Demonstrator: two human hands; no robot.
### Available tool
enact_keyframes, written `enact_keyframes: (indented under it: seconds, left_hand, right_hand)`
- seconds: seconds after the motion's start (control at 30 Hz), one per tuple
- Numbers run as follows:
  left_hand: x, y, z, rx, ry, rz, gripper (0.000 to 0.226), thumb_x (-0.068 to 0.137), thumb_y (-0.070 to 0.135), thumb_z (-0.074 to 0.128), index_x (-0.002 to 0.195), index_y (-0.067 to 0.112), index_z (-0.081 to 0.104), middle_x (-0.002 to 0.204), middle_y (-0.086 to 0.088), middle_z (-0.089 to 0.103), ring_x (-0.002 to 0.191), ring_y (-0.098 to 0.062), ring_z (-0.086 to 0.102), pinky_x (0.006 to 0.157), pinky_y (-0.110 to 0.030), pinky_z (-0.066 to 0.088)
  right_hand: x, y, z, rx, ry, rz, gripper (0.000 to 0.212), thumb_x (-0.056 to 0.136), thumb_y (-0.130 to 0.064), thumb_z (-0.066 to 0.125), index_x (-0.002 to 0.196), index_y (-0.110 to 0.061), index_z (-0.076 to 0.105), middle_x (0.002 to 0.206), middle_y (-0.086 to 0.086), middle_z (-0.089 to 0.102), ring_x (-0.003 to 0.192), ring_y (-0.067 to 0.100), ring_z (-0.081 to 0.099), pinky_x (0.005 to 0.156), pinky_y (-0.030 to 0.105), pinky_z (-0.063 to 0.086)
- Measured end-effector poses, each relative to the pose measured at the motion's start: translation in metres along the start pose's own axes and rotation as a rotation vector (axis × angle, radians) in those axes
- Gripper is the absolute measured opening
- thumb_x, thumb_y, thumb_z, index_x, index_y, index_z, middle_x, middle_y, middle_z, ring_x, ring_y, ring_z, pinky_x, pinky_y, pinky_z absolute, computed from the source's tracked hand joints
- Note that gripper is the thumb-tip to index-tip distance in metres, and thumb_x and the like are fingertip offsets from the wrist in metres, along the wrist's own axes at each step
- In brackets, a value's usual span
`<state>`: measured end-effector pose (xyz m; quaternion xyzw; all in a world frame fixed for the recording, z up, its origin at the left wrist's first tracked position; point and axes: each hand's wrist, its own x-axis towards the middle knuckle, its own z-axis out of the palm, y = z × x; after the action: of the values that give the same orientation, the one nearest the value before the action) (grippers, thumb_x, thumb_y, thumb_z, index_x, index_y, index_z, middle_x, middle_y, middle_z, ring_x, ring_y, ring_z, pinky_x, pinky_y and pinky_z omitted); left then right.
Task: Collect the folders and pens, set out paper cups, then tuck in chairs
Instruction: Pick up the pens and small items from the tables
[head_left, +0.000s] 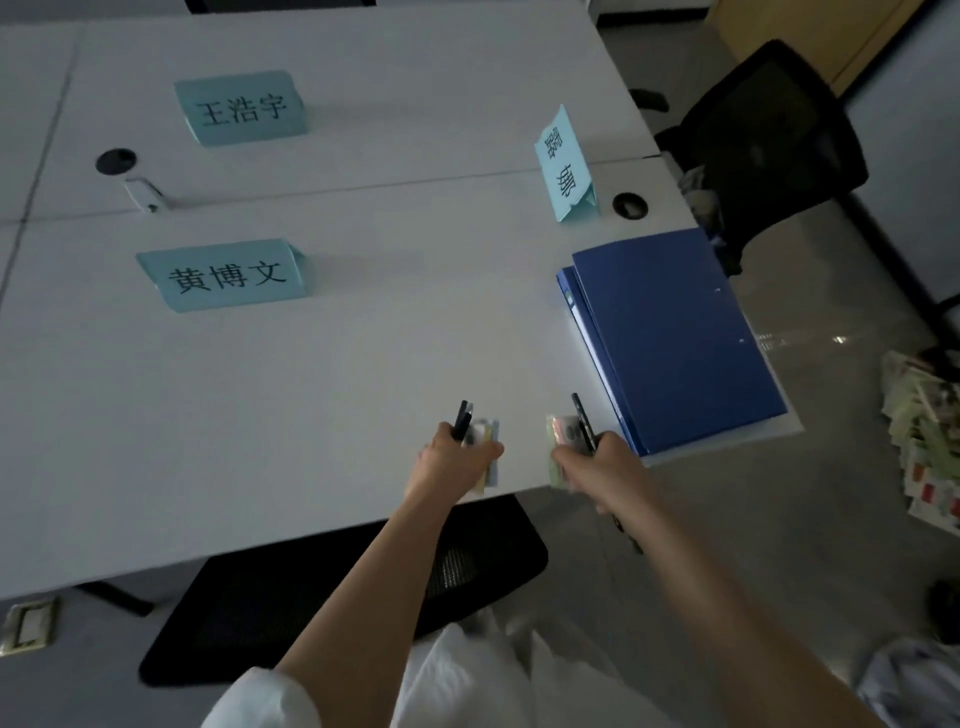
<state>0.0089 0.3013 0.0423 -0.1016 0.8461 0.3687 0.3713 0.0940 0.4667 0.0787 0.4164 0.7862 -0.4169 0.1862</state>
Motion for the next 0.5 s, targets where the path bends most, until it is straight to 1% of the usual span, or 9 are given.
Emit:
enact_keyframes:
  seconds: [0.1, 0.2, 0.27, 0.3, 0.37, 0.4, 0.5]
  left_hand:
    - [0.017, 0.016, 0.011, 0.103, -0.017, -0.037, 0.054, 0.074, 0.054, 0.065, 0.114, 0.021, 0.05, 0.103, -0.004, 0.058, 0.096, -0.026, 0.057, 0.087, -0.039, 0.049]
    - [0.037, 0.035, 0.024, 0.151, -0.007, -0.11, 0.057, 0.077, 0.054, 0.062, 0.12, 0.02, 0.048, 0.105, -0.005, 0.057, 0.097, -0.026, 0.057, 0.082, -0.037, 0.048]
    - [0.047, 0.043, 0.031, 0.192, 0.016, -0.155, 0.059, 0.077, 0.053, 0.061, 0.122, 0.018, 0.046, 0.108, -0.006, 0.057, 0.103, -0.028, 0.058, 0.084, -0.037, 0.047]
    - [0.049, 0.047, 0.035, 0.213, 0.033, -0.178, 0.06, 0.077, 0.053, 0.06, 0.123, 0.017, 0.046, 0.111, -0.007, 0.058, 0.106, -0.029, 0.058, 0.084, -0.037, 0.047]
    - [0.053, 0.056, 0.046, 0.232, 0.081, -0.239, 0.058, 0.079, 0.053, 0.057, 0.122, 0.016, 0.045, 0.116, -0.008, 0.059, 0.111, -0.03, 0.058, 0.084, -0.037, 0.045]
    - [0.054, 0.062, 0.052, 0.227, 0.108, -0.271, 0.057, 0.08, 0.054, 0.055, 0.122, 0.016, 0.045, 0.117, -0.009, 0.059, 0.112, -0.03, 0.058, 0.085, -0.037, 0.044]
    - [0.059, 0.076, 0.065, 0.207, 0.178, -0.347, 0.059, 0.079, 0.056, 0.054, 0.121, 0.016, 0.045, 0.121, -0.01, 0.059, 0.115, -0.031, 0.058, 0.088, -0.039, 0.044]
  right_hand:
    - [0.038, -0.009, 0.0, -0.03, -0.014, -0.004, 0.052, 0.075, -0.046, 0.06, 0.105, -0.004, 0.055, 0.089, 0.008, 0.063, 0.067, 0.021, 0.058, 0.047, 0.024, 0.039]
    - [0.078, -0.018, -0.006, -0.08, -0.072, 0.038, 0.055, 0.076, -0.043, 0.061, 0.112, -0.003, 0.049, 0.087, 0.005, 0.054, 0.064, 0.019, 0.051, 0.047, 0.024, 0.036]
    - [0.097, -0.022, -0.008, -0.104, -0.107, 0.042, 0.056, 0.076, -0.042, 0.061, 0.114, -0.003, 0.048, 0.087, 0.005, 0.052, 0.063, 0.018, 0.049, 0.046, 0.024, 0.036]
    - [0.104, -0.023, -0.008, -0.126, -0.111, 0.031, 0.058, 0.077, -0.045, 0.061, 0.115, -0.003, 0.047, 0.09, 0.006, 0.054, 0.068, 0.02, 0.053, 0.049, 0.025, 0.039]
    - [0.119, -0.025, -0.008, -0.204, -0.126, 0.002, 0.062, 0.079, -0.053, 0.059, 0.114, -0.004, 0.045, 0.1, 0.007, 0.058, 0.083, 0.027, 0.06, 0.062, 0.029, 0.048]
    - [0.125, -0.025, -0.009, -0.239, -0.141, -0.012, 0.063, 0.079, -0.056, 0.059, 0.113, -0.005, 0.044, 0.102, 0.007, 0.06, 0.087, 0.028, 0.061, 0.065, 0.03, 0.048]
    - [0.139, -0.028, -0.009, -0.296, -0.18, -0.047, 0.065, 0.08, -0.061, 0.057, 0.112, -0.007, 0.044, 0.111, 0.01, 0.062, 0.097, 0.03, 0.063, 0.066, 0.027, 0.043]
